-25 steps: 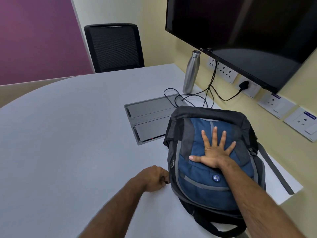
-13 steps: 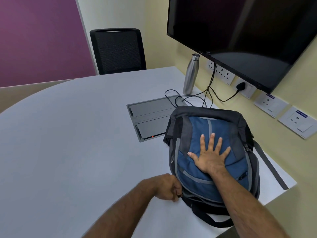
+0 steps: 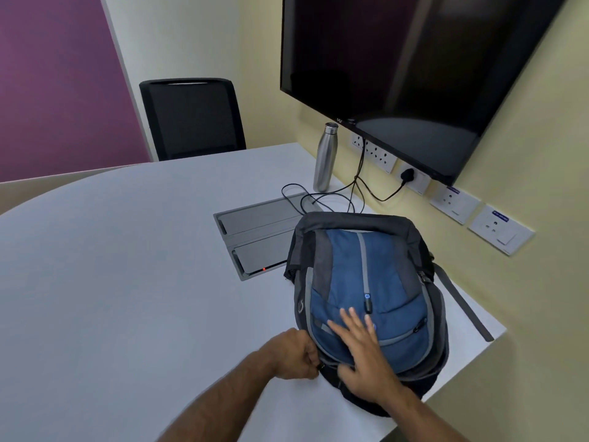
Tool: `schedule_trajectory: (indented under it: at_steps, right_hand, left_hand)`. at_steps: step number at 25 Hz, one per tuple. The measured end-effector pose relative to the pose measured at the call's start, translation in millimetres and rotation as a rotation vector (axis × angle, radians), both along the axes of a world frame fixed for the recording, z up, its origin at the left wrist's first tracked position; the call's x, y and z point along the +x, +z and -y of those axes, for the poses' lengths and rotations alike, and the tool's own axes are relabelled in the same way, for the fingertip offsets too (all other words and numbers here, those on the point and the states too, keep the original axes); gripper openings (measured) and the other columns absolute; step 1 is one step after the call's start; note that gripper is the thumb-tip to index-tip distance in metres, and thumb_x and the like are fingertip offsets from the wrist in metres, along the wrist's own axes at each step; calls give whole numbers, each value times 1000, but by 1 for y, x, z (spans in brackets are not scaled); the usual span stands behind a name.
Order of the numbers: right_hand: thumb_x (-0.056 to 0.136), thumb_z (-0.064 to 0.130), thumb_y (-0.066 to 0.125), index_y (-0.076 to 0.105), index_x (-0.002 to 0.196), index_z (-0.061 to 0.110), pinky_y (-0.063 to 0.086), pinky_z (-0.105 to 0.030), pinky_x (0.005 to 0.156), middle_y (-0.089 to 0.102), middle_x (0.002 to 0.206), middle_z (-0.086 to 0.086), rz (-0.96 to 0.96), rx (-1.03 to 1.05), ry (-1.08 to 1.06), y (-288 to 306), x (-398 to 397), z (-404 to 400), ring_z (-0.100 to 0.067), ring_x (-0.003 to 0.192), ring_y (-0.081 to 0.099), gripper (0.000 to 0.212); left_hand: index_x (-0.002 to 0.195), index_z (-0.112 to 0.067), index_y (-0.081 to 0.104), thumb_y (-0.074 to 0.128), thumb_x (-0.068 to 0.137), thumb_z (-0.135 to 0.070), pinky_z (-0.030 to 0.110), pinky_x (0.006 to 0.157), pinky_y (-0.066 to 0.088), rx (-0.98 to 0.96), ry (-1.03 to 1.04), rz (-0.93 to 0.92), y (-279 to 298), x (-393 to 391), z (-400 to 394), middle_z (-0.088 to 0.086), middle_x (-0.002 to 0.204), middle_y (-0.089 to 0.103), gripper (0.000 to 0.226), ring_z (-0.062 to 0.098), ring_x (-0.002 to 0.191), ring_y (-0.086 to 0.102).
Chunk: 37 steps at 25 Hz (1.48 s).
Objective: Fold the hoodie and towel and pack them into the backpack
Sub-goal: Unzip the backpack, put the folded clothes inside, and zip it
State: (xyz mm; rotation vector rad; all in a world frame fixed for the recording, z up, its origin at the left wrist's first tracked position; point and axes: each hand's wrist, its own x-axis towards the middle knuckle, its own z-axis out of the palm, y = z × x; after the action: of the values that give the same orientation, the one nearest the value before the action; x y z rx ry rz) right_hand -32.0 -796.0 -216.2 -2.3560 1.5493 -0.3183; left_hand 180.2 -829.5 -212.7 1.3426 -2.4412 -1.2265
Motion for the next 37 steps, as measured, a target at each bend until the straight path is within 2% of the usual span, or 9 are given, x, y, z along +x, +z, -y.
schedule_trajectory:
  at_steps: [2,4,9,14,18,23,30,34,37]
  right_hand:
    - [68,31,63,50,139,24,7,-43,123,43,147,5,4,-68,105,0,0,-19,-11,143,30,72]
    - [68,46,70,61,113,25,30,-45,109,56,109,6,-153,-249,151,-7,7,-31,-14,108,50,51]
    - [70,34,74,53,70,22,33,-37,71,48,66,3,-290,-533,-5,-15,32,-33,-20,66,44,24]
    - [64,18,76,49,64,21,33,-29,61,46,55,6,-241,-468,-110,-15,44,-36,-15,55,42,27]
    - [52,17,87,53,60,20,34,-18,45,51,48,8,-94,-174,-313,-6,57,-47,-10,43,49,35]
    - [80,13,74,56,71,19,22,-3,52,53,57,19,219,-40,-545,-8,67,-54,0,52,48,21]
    - [86,16,69,51,69,24,28,-8,52,50,58,17,202,13,-591,0,65,-49,-3,57,50,26]
    - [85,17,68,46,67,25,29,-11,49,46,54,16,140,14,-602,0,50,-52,-4,52,47,29]
    - [76,14,71,46,62,23,37,-26,47,45,49,14,110,-23,-643,3,26,-57,-12,50,53,30]
  left_hand:
    - [90,-11,77,70,80,-18,27,80,54,-3,-3,0,3,-1,0,0,93,76,14,6,79,63]
    - [84,-8,76,70,80,-17,27,77,52,5,-3,-22,5,-2,-1,4,89,76,11,5,73,60]
    - [78,-3,72,71,82,-18,30,73,52,50,-24,-71,1,-3,-2,10,84,74,15,7,70,57]
    - [92,-10,76,73,76,-15,23,75,54,96,-37,-110,0,7,-1,-2,85,73,17,3,76,61]
    - [118,-20,69,78,79,-24,20,90,49,-235,-14,-16,-8,8,-4,-7,115,68,40,8,102,60]
    - [108,-19,69,72,85,-33,31,85,53,-427,-75,31,-19,-6,-11,-3,108,70,27,16,94,63]
    - [80,-18,70,67,83,-23,31,61,57,-574,-260,320,-14,-17,6,2,75,71,7,24,65,66]
    - [98,-11,68,52,94,-20,37,79,55,-600,-288,396,-11,-20,11,11,97,71,18,32,85,66]
    - [104,-12,68,53,96,-20,38,85,55,-588,-312,444,-6,-24,12,11,103,71,19,32,91,66]
